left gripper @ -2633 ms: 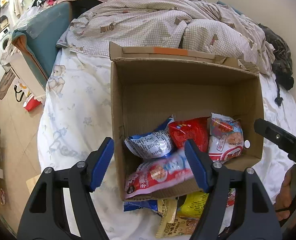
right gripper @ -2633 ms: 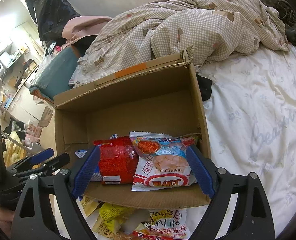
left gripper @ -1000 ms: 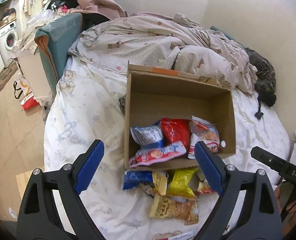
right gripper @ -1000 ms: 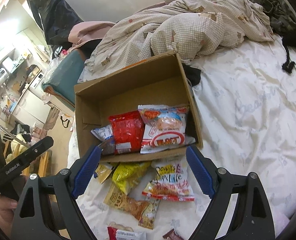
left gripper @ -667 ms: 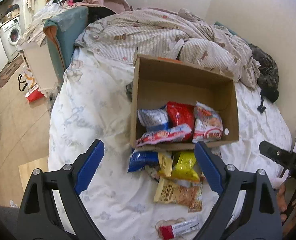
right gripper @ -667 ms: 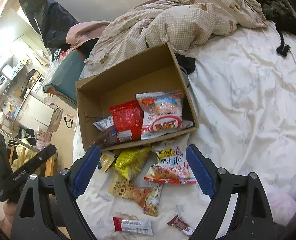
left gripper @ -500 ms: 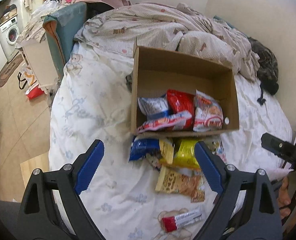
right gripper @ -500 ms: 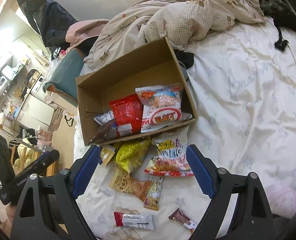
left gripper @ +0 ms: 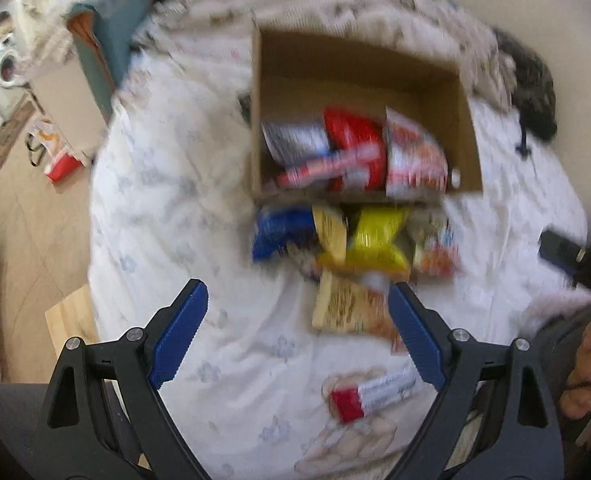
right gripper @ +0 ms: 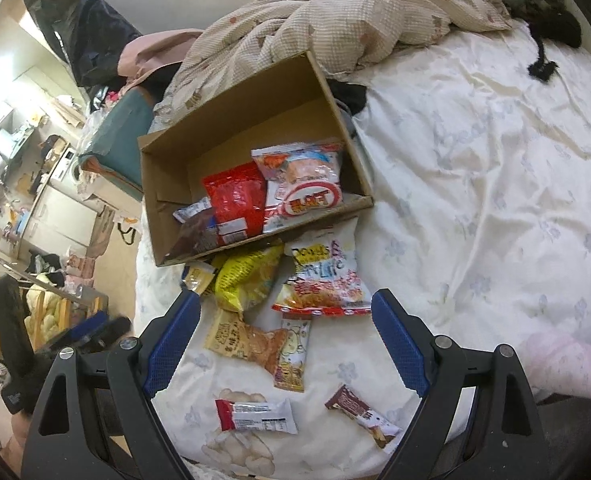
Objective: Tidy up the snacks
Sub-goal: 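Grasp the white-and-red bar with the left gripper while the right gripper grasps the brown chocolate bar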
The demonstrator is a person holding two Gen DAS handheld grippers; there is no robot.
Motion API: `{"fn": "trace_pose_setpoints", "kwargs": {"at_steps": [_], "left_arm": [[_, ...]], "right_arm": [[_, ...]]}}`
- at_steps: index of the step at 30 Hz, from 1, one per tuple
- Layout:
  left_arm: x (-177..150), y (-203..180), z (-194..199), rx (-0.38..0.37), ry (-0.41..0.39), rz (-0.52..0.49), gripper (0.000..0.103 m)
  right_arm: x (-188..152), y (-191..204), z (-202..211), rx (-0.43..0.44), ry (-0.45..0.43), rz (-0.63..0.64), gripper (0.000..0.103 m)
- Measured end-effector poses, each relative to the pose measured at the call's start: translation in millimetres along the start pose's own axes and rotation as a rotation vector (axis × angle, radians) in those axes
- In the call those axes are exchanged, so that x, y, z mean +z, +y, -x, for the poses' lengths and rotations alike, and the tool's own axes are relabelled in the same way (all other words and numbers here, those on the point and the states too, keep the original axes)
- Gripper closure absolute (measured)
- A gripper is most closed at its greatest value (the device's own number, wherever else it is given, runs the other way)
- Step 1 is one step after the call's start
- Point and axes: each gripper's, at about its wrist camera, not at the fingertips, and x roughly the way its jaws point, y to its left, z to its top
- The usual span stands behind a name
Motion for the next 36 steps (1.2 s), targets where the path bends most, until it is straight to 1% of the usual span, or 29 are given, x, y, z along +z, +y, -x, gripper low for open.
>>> {"fn": "trace_pose_setpoints", "kwargs": {"at_steps": [2, 3, 5, 7, 9, 11, 12, 13, 14, 15, 17, 18, 20, 22, 24, 25, 26, 27, 29, 31, 33, 34, 35, 36], "left_arm": [[-6, -1, -17, -0.007, 0.089, -0.002, 0.013], [-8, -1, -22, -0.013, 0.114, 0.000, 0.013], [-13, -2, -29, -0.012, 0.149, -0.004, 0.013], [-17, -5, -33, 0.011, 0.163, -0.023, 0.013], [-25, -12, -41, 0.024, 0.206, -0.086, 0.013], [-34, -23, -51, -0.001, 0.263, -0.153, 0.013], [-42, -34, -58, -0.032, 0.310, -0.211, 0.013], [-47, -42, -61, -0.049, 0.338, -0.250, 0.013], [-59, -59, -68, -0.071, 0.377, -0.337, 0.013], [-65, -68, -70, -0.075, 0.384, -0.388, 0.013], [-83, -98, -76, -0.065, 0.384, -0.556, 0.013], [-90, -108, -80, -0.056, 0.388, -0.623, 0.013], [-102, -123, -94, -0.030, 0.414, -0.718, 0.014], [-105, -126, -105, -0.007, 0.431, -0.726, 0.019], [-103, -125, -114, 0.002, 0.450, -0.708, 0.039], [-102, -124, -115, -0.004, 0.452, -0.693, 0.041], [-101, -124, -115, -0.019, 0.450, -0.684, 0.049], [-101, -125, -114, -0.032, 0.447, -0.686, 0.062], [-99, -126, -108, -0.039, 0.431, -0.691, 0.074], [-98, -128, -101, -0.051, 0.414, -0.691, 0.075], [-89, -124, -93, -0.058, 0.399, -0.672, 0.075], [-84, -121, -87, -0.071, 0.384, -0.641, 0.075], [-78, -117, -82, -0.082, 0.372, -0.611, 0.076], [-75, -113, -76, -0.091, 0.362, -0.581, 0.077]], "right_arm": [[-1, -1, 2, -0.006, -0.007, 0.000, 0.013], [-1, -2, 5, -0.007, -0.013, -0.001, 0.013], [-2, -4, 7, -0.007, -0.017, -0.004, 0.013], [-3, -7, 7, -0.002, -0.013, -0.015, 0.013], [-4, -9, 7, -0.005, -0.008, -0.017, 0.013], [-4, -10, 7, -0.014, -0.004, -0.016, 0.013], [-4, -11, 7, -0.017, -0.002, -0.018, 0.013], [-4, -12, 7, -0.018, -0.002, -0.021, 0.013], [-4, -14, 7, -0.019, -0.001, -0.028, 0.013], [-4, -16, 7, -0.018, 0.000, -0.034, 0.013], [-4, -19, 7, -0.012, 0.003, -0.048, 0.013], [-4, -21, 7, -0.011, 0.006, -0.055, 0.013], [-4, -22, 7, -0.012, 0.006, -0.061, 0.013], [-4, -24, 7, -0.022, 0.007, -0.063, 0.013], [-4, -25, 6, -0.026, 0.009, -0.067, 0.013], [-4, -25, 6, -0.029, 0.009, -0.069, 0.013], [-4, -26, 5, -0.032, 0.011, -0.072, 0.013], [-3, -26, 5, -0.033, 0.013, -0.074, 0.013], [-3, -27, 1, -0.047, 0.024, -0.074, 0.013], [-4, -26, -6, -0.099, 0.055, -0.056, 0.013], [-8, -22, -22, -0.235, 0.124, 0.014, 0.013], [-10, -21, -31, -0.263, 0.169, 0.039, 0.013], [-16, -19, -46, -0.260, 0.255, 0.074, 0.013], [-21, -17, -56, -0.255, 0.314, 0.101, 0.014]]}}
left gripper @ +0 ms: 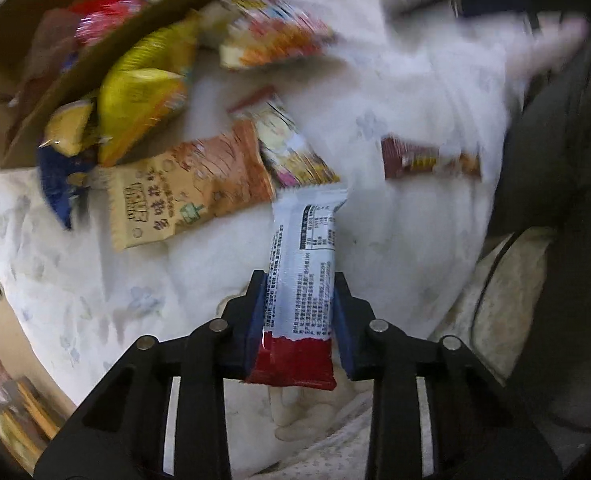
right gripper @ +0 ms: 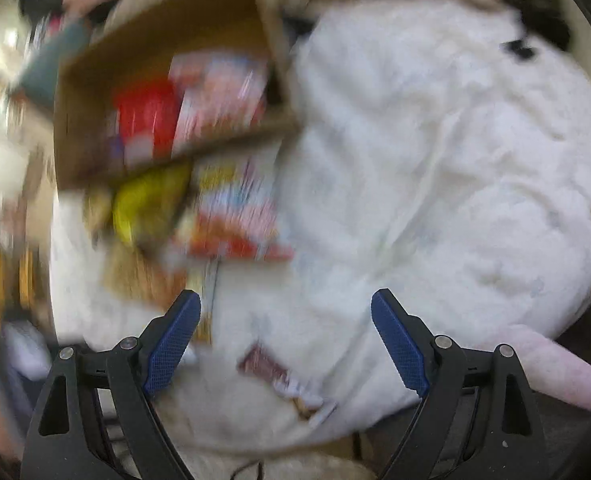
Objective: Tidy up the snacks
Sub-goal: 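Grasp the white-and-red bar with the left gripper while the right gripper grasps the brown chocolate bar, then carry both bars over the box and open both grippers to drop them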
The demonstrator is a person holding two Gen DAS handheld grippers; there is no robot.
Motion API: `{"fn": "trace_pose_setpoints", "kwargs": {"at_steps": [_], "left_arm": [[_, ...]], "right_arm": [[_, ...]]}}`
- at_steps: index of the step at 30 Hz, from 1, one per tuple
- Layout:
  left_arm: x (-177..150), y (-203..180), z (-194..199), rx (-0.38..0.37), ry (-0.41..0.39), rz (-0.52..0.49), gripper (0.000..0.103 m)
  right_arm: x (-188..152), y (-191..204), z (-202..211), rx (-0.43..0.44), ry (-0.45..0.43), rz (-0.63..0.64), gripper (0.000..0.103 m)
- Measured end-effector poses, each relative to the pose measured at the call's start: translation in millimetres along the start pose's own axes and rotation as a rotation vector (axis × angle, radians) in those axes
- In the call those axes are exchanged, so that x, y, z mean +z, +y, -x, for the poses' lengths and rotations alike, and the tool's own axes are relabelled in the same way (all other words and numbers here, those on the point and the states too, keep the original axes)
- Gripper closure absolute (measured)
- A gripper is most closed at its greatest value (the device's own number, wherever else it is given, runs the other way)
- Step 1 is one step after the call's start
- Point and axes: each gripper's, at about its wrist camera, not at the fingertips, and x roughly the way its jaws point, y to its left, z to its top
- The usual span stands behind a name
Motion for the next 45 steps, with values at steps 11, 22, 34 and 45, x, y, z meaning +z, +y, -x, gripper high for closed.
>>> {"fn": "trace_pose_setpoints", "kwargs": {"at_steps": [11, 22, 34, 45], "left_arm": [[-6, 64, 52, -0.052, -0.161, 0.342, 0.091], [-10, 73, 56, -0.079, -0.204, 0.396, 0.091], [-18, 85, 75, -0.083, -0.289, 0.454, 0.091], [-26, 97, 122, 0.047, -0.530, 0.524, 0.091]], "right_arm": [[-46, 65, -81, -0.245, 0.332, 0.466, 0.034], [-35, 64, -54, -0.120, 0.242, 0.423, 0.084], [5, 25, 23, 0.216, -0.054, 0.103, 0.084], [10, 38, 41, 0.304, -0.181, 0.098, 0.084]]}}
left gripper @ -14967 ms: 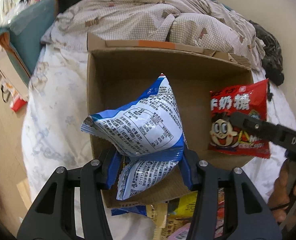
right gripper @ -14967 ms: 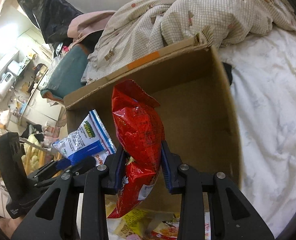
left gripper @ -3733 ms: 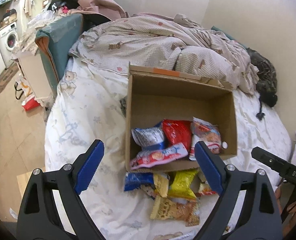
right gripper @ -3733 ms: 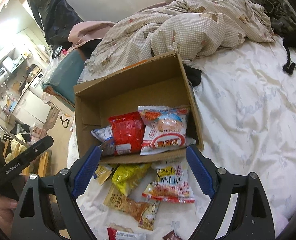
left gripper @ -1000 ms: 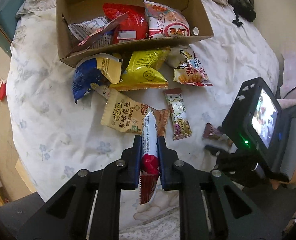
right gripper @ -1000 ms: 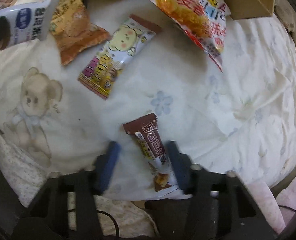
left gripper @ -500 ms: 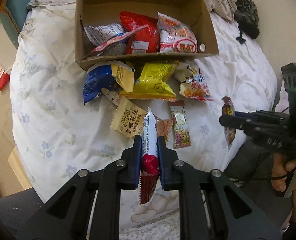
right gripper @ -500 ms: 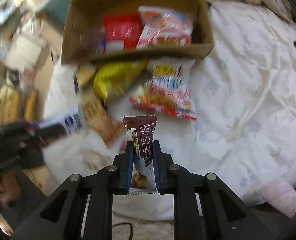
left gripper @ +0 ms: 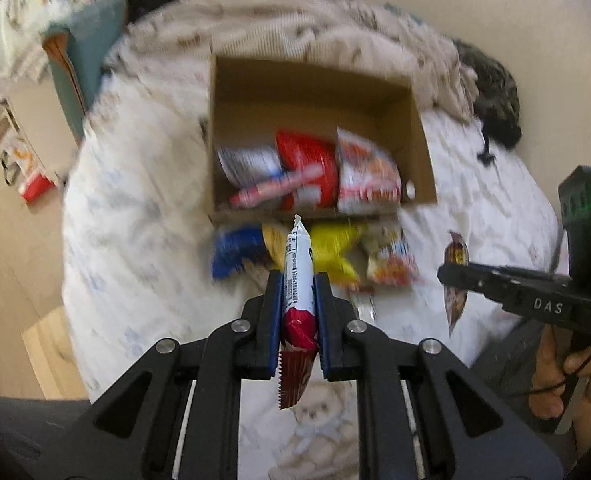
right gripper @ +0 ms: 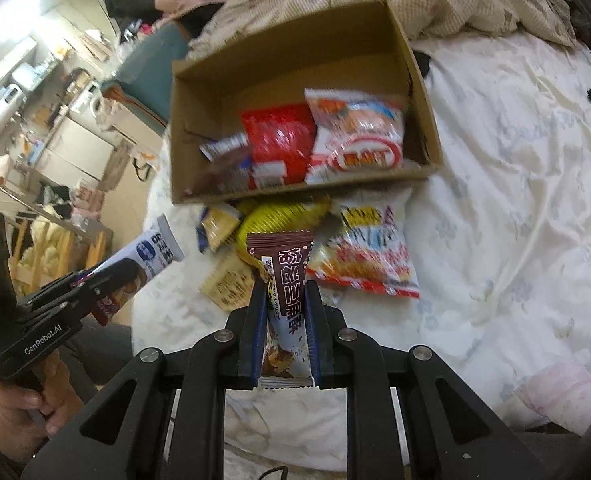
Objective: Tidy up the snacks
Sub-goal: 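Carry both bars over the box and open both grippers to drop them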
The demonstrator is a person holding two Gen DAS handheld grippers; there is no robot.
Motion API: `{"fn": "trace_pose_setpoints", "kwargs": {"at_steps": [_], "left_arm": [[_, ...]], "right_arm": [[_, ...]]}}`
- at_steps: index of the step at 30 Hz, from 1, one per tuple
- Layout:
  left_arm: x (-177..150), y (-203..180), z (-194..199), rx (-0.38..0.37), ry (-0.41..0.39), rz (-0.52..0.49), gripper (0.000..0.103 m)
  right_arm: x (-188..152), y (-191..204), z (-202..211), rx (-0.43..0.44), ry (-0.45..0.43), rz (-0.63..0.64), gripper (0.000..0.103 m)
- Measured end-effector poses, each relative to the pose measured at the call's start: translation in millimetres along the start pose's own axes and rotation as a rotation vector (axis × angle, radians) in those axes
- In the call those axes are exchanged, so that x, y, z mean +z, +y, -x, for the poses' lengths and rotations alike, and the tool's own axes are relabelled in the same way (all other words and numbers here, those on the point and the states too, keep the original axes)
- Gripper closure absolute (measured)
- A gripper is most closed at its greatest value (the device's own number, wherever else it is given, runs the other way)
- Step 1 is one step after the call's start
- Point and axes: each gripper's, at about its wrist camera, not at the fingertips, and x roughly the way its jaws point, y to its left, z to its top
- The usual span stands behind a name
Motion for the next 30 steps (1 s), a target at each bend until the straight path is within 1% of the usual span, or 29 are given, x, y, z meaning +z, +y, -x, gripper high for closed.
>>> {"fn": "trace_pose_setpoints", "kwargs": {"at_steps": [3, 7, 9, 11, 17, 19, 22, 23, 25, 27, 28, 29, 30], "left_arm": [[11, 1, 5, 0.032, -0.047, -0.001, 0.091], [35, 5, 3, 0.057, -0.067, -0.007, 0.091], [44, 8, -5, 0.074, -0.043, -0.009, 0.091], [54, 13, -13, 0.091, -0.040, -0.003, 0.091], [80, 14, -37, 0.123, -0.057, 0.002, 0.091], [85, 11, -52, 0.118, -0.035, 0.005, 0.091], [87, 2, -83, 0.121, 0.021, -0.001, 0.091], [87, -1, -96, 0.117, 0.045, 0.000, 0.091], [86, -7, -110, 0.091, 0.071, 0.001, 0.091], [86, -11, -121, 0.034, 0.086, 0.014, 0.091], [86, -10, -124, -0.030, 0.097, 0.036, 0.091], [87, -8, -125, -0.074, 0.105, 0.065, 0.091], [89, -6, -122, -0.080, 0.090, 0.084, 0.091]], "right_arm": [[10, 1, 6, 0.032, -0.042, -0.006, 0.084], [29, 1, 17, 0.049, -0.116, -0.010, 0.084], [37, -2, 20, 0.058, -0.138, -0.021, 0.084], [44, -7, 19, 0.071, -0.148, -0.040, 0.084], [57, -15, 13, 0.085, -0.145, -0.068, 0.084], [63, -15, 9, 0.083, -0.144, -0.067, 0.084], [71, -18, 5, 0.080, -0.145, -0.073, 0.084], [74, -20, 4, 0.080, -0.146, -0.078, 0.084], [78, -23, 1, 0.076, -0.147, -0.088, 0.084], [82, -27, -1, 0.076, -0.148, -0.100, 0.084], [84, -28, -2, 0.074, -0.148, -0.104, 0.084], [85, -29, -3, 0.072, -0.149, -0.105, 0.084], [87, -30, -4, 0.068, -0.149, -0.106, 0.084]]}}
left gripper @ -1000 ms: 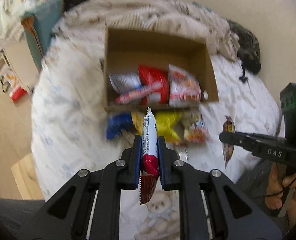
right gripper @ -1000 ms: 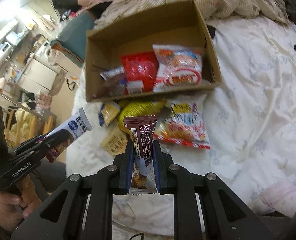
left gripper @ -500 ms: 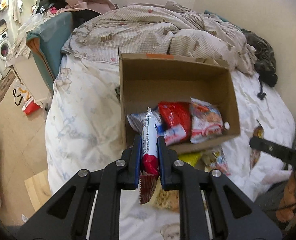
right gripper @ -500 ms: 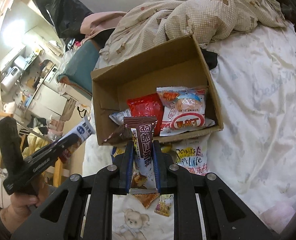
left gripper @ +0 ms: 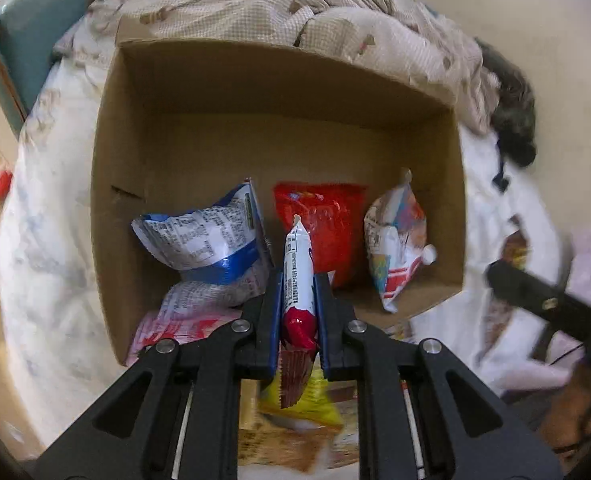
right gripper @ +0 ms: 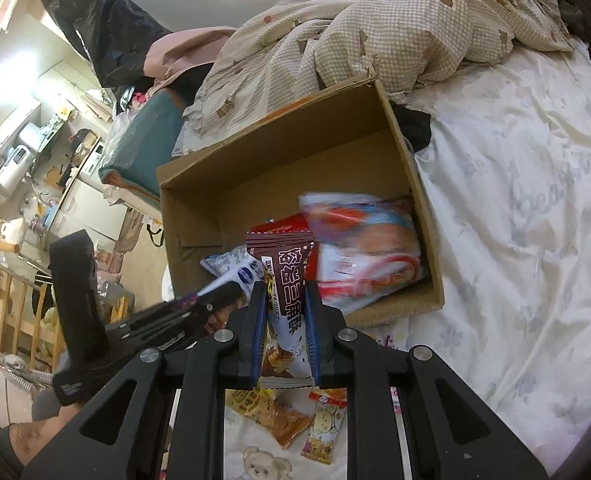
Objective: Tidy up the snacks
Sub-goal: 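Carry both bars over the box and open both grippers to drop them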
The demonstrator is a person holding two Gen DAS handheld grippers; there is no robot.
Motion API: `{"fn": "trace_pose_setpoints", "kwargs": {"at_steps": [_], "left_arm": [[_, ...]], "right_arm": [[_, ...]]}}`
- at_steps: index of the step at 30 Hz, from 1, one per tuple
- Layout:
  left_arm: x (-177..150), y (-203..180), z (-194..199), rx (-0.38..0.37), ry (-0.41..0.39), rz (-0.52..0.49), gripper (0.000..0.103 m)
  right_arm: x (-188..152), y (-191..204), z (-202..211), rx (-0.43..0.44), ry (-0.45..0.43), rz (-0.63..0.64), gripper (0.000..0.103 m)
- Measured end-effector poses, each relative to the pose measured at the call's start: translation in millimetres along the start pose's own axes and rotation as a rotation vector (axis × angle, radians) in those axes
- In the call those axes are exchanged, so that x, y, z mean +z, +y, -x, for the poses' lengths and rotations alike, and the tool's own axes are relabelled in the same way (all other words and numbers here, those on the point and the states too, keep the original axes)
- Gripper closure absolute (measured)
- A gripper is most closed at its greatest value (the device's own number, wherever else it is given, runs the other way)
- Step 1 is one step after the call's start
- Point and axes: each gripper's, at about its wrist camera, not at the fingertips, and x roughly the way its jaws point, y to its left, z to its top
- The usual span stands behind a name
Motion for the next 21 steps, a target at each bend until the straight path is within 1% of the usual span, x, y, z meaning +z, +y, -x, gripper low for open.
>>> {"fn": "trace_pose_setpoints", "kwargs": {"at_steps": [1, 2, 4, 6, 10, 11, 13, 14, 16, 17, 19, 21], "left_arm": [[2, 0, 5, 0.019, -0.026, -0.003, 0.091], [5, -1, 12, 0.054, -0.061, -0.027, 0.091], [8, -2, 22, 0.067, -0.095, -0.040, 0.091], [12, -1, 32, 0.068, -0.132, -0.034, 0.091], [18, 6, 42, 0.094, -0.177, -0.026, 0.091], [20, 7, 42, 0.107, -0.181, -0.030, 0.091], [21, 10, 40, 0.122, -0.180, -0.030, 0.091], [20, 11, 38, 0.126, -0.175, -0.030, 0.091], [20, 12, 34, 0.129, -0.164, -0.025, 0.091], [20, 13, 31, 0.131, -0.154, -0.022, 0.091], [19, 13, 28, 0.135, -0.144, -0.019, 0.091], [19, 14, 25, 0.137, -0.136, -0.017, 0.091]], "right_arm": [[1, -1, -1, -0.002, 0.000, -0.001, 0.084], [4, -3, -3, -0.003, 0.000, -0.006, 0.084], [8, -5, -5, -0.003, -0.001, -0.012, 0.084], [15, -6, -10, -0.002, -0.001, -0.017, 0.084], [26, -4, -23, -0.024, 0.004, -0.004, 0.084], [28, -3, -26, -0.041, 0.000, 0.005, 0.084], [33, -3, -33, -0.104, -0.009, 0.027, 0.084], [34, -6, -39, -0.158, -0.006, 0.035, 0.084], [35, -10, -48, -0.211, 0.014, 0.043, 0.084], [34, -13, -56, -0.225, 0.038, 0.042, 0.084], [33, -18, -70, -0.216, 0.082, 0.031, 0.084], [32, -19, -85, -0.180, 0.124, 0.026, 0.084]]}}
